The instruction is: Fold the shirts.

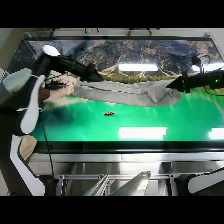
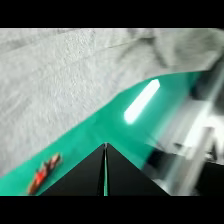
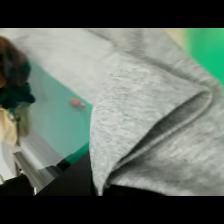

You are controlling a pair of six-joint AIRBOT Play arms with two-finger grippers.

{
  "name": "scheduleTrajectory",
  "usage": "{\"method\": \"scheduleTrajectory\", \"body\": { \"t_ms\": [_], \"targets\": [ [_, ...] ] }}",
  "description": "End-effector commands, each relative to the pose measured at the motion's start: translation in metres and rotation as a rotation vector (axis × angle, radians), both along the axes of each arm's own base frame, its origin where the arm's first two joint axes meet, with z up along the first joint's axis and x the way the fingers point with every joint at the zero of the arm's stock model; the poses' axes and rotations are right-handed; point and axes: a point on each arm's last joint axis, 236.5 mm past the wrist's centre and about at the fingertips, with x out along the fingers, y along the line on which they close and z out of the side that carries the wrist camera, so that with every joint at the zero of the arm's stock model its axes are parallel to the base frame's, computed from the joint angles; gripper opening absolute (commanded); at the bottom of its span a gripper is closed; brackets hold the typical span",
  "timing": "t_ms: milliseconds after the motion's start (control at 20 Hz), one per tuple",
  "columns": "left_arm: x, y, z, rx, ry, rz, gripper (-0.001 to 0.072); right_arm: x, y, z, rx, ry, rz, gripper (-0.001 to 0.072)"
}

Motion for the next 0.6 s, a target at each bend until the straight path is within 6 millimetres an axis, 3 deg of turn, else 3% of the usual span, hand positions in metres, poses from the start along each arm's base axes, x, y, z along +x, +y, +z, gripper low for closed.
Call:
{"method": "scheduleTrajectory", "body": {
  "t_ms": [0, 150, 300, 350, 550],
  "targets": [
    [0.013, -0.06, -0.044, 0.213, -0.202, 0.046, 0.0015, -0.009, 0.037, 0.047, 0.076, -0.078, 0.071, 0.0017],
    [0.021, -0.091, -0.075, 0.207, -0.229, 0.097, 0.0015, -0.021, 0.085, 0.065, 0.124, -0.1, 0.168, 0.0017],
    [0.011, -0.085, -0.123, 0.246, -0.109, 0.114, 0.0006, -0.034, 0.135, 0.081, 0.202, -0.112, 0.253, 0.0017],
    [0.01, -0.08, -0.131, 0.25, -0.08, 0.118, 0.0006, -0.039, 0.151, 0.087, 0.227, -0.115, 0.277, 0.0017],
    [0.018, -0.081, -0.106, 0.145, -0.037, 0.163, 0.0007, -0.045, 0.192, 0.095, 0.266, -0.132, 0.309, 0.0017]
  ]
}}
